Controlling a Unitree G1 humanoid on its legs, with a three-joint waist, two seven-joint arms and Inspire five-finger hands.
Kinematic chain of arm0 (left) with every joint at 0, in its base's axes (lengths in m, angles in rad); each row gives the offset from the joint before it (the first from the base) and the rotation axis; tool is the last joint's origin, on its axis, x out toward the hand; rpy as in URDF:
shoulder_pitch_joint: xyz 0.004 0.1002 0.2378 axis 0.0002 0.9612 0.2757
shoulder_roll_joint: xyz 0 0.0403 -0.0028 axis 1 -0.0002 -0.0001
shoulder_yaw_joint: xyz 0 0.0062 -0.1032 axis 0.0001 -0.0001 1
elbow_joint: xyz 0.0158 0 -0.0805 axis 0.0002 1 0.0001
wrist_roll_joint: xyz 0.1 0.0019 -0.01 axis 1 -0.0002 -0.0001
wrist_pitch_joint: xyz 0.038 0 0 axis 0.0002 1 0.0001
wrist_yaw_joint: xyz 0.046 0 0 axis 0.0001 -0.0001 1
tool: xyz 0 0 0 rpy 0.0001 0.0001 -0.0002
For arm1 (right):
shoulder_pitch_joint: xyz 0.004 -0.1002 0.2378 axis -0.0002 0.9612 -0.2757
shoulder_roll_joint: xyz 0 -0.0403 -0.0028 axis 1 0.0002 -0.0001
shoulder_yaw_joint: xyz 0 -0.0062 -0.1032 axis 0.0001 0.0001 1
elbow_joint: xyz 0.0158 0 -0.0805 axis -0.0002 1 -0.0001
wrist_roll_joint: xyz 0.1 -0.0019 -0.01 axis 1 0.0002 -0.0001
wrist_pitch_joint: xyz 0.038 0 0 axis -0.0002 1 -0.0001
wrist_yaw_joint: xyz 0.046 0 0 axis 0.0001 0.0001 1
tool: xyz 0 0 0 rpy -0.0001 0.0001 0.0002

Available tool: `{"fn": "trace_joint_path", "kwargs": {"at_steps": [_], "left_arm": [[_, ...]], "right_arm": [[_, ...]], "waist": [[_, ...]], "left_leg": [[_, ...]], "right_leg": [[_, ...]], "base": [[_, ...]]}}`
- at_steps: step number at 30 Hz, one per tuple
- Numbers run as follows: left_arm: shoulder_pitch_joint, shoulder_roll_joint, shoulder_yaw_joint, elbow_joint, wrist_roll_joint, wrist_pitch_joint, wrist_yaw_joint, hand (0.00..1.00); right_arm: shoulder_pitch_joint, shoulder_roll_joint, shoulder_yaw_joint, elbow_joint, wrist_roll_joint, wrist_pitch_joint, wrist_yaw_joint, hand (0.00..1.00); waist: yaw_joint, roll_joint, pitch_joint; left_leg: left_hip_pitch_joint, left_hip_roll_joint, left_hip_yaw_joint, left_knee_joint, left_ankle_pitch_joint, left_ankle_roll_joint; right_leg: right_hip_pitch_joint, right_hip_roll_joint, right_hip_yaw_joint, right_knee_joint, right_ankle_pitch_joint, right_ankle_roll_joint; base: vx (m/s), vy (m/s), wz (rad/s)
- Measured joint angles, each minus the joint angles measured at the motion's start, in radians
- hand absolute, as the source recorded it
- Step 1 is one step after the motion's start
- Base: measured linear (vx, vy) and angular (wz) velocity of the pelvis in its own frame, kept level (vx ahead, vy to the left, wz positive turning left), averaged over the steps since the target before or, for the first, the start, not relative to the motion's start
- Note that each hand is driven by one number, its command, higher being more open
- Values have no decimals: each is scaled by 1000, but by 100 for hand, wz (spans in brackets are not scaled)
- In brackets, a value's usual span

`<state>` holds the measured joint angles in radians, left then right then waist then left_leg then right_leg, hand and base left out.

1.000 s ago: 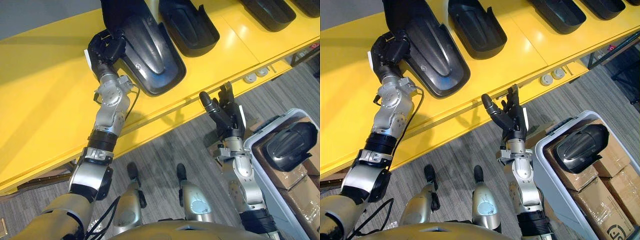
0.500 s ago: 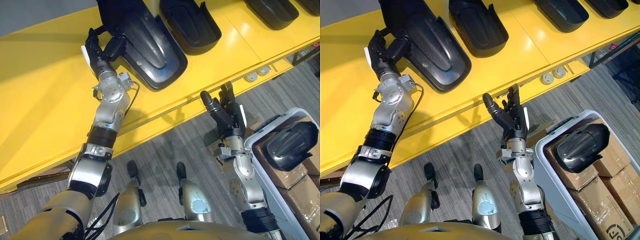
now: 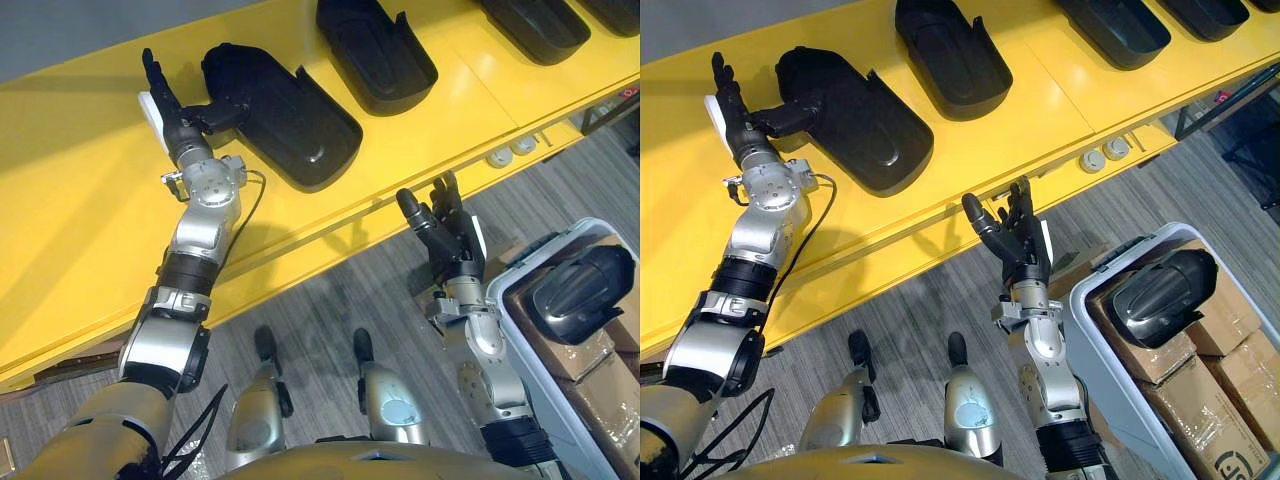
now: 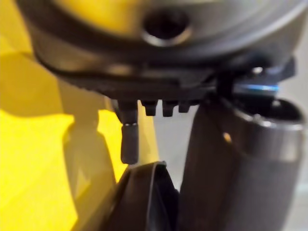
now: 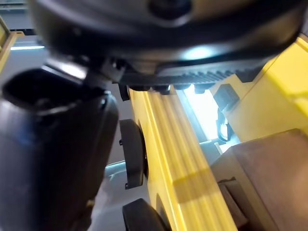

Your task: Walk over and take three plastic housings, then place them on the shelf

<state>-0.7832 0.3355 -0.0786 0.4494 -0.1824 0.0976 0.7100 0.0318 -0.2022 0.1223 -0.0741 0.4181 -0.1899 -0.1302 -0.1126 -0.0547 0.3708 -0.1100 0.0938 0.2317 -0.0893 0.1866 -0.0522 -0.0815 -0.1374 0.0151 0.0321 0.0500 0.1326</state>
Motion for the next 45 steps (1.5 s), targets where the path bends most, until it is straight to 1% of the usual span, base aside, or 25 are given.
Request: {"fn": "trace_joint_path", "kwargs": {"at_steps": [2,5,6,9,11,12,14,17,20,23,24,25,26,27,29,31,33,34,36,37,39,40,41,43,45], "left_arm": [[3,8,6,-5,8,22,-17,100],[17,19,21,-7,12,62,-76,100],[27,27,28,-8,13,66,-111,100],[52,27,30,-9,12,56,-128,100],[89,27,34,-11,11,17,-122,100],[112,27,34,-15,11,-14,-112,100],[139,26,35,-38,10,-40,-96,100],[209,25,46,-135,7,-44,-81,100],[256,25,85,-253,-13,-58,-79,100],[300,25,106,-401,-50,-120,-94,100],[332,25,106,-466,-50,-152,-104,100],[350,25,106,-501,-50,-170,-108,100],[374,25,106,-558,-50,-202,-131,100],[381,25,106,-573,-50,-212,-141,100],[410,26,116,-666,-50,-268,-196,100],[430,27,139,-722,-51,-278,-225,100],[441,40,149,-740,-97,-285,-276,100],[444,46,154,-740,-108,-286,-288,100],[479,63,191,-745,-136,-290,-326,100],[493,67,206,-746,-150,-291,-336,100],[583,68,274,-765,-203,-291,-366,100],[610,66,292,-772,-210,-291,-372,100],[662,59,321,-782,-216,-292,-377,100],[754,20,358,-809,-218,-292,-377,100],[869,-61,377,-850,-241,-294,-390,100]], "right_arm": [[10,0,4,0,0,0,12,100],[37,-3,6,0,0,-4,31,100],[46,-13,7,0,0,-6,36,100],[64,-34,6,0,2,-10,43,100],[75,-36,6,0,2,-14,62,100],[77,-36,5,0,2,-18,77,100],[77,-36,5,-2,1,-28,94,100],[76,-36,7,-2,-13,-36,119,100],[97,-39,5,-1,-13,-35,112,100],[98,-41,6,-1,-13,-34,107,100],[85,-49,15,-1,-14,-34,113,100],[74,-57,27,-1,-14,-34,112,100],[68,-70,35,-3,-19,-35,113,100],[67,-75,38,-3,-19,-34,113,100],[60,-97,49,-10,-18,-32,138,100],[16,-107,67,-28,-18,-32,182,100],[-37,-113,87,-63,6,-26,240,100],[-54,-111,91,-73,21,-18,263,100],[-107,-111,110,-97,40,8,341,100],[-118,-111,116,-97,41,12,354,100],[-131,-105,128,-95,41,49,376,100],[-131,-104,130,-91,40,57,376,100],[-128,-104,131,-84,39,74,373,100],[-126,-98,131,-61,33,96,354,100],[-117,-92,129,-35,7,121,307,100]], "waist": [[-1,2,-1],[-2,9,-6],[-3,19,-11],[-5,33,-20],[-8,36,-22],[-11,37,-23],[-14,38,-25],[-10,44,-45],[1,53,-73],[2,68,-98],[3,76,-118],[4,79,-128],[8,88,-144],[9,92,-150],[33,109,-186],[41,121,-206],[64,132,-234],[68,133,-240],[85,130,-269],[88,129,-270],[113,116,-282],[119,112,-284],[136,104,-287],[153,94,-292],[175,90,-294]], "left_leg": [[5,2,0,0,0,0],[18,4,-1,0,-5,-6],[17,4,-2,0,-5,-6],[22,4,-6,0,-6,-8],[39,6,-5,0,-8,-11],[45,6,-5,0,-11,-14],[46,4,-5,0,-9,-11],[46,0,-5,0,-3,-5],[47,-1,-10,3,-1,-4],[54,-3,-23,1,3,-2],[56,-3,-26,0,3,-3],[57,-3,-27,0,2,-3],[63,-2,-33,0,-6,-14],[64,-1,-36,0,-6,-14],[65,6,-44,0,-7,-17],[65,11,-52,0,-6,-19],[63,18,-64,0,-4,-24],[63,19,-70,0,-4,-25],[47,22,-94,0,2,-34],[47,22,-99,0,3,-34],[47,21,-105,0,9,-41],[46,20,-107,0,9,-41],[44,18,-117,0,9,-41],[42,16,-130,0,9,-41],[39,12,-154,0,8,-41]], "right_leg": [[5,0,0,-1,0,0],[20,1,-3,-2,-2,-3],[20,1,-3,-3,-2,-3],[34,1,-10,-15,-1,-1],[52,2,-9,-19,-2,-2],[58,2,-9,-20,-3,-3],[61,7,-13,-22,-3,-3],[65,9,-18,-25,-3,-3],[71,9,-26,-25,-3,-4],[84,7,-37,-25,-4,-5],[86,7,-38,-25,-5,-8],[88,8,-39,-25,-7,-10],[97,9,-45,-27,-11,-15],[100,9,-48,-30,-11,-16],[104,10,-85,-36,-13,-17],[116,10,-119,-45,-13,-17],[132,12,-156,-63,-12,-19],[138,14,-165,-69,-12,-20],[141,17,-196,-75,-11,-21],[146,17,-204,-75,-11,-21],[152,16,-218,-75,-11,-21],[153,16,-222,-75,-11,-21],[155,15,-233,-72,-11,-22],[164,15,-250,-71,-13,-27],[175,15,-275,-68,-22,-33]], "base": [[0,0,0],[0,0,0],[0,0,0],[3,-11,3],[6,-15,-2],[0,0,0],[0,0,0],[18,-17,5],[22,-13,8],[-22,-5,9],[-45,-2,4],[-40,-4,3],[-32,-5,6],[-64,-10,11],[-74,-19,8],[-48,-30,10],[-37,-40,18],[-24,-43,28],[-7,-39,33],[13,-25,28],[27,-18,16],[43,-20,16],[67,-27,22],[69,-27,26],[40,-21,30]]}}
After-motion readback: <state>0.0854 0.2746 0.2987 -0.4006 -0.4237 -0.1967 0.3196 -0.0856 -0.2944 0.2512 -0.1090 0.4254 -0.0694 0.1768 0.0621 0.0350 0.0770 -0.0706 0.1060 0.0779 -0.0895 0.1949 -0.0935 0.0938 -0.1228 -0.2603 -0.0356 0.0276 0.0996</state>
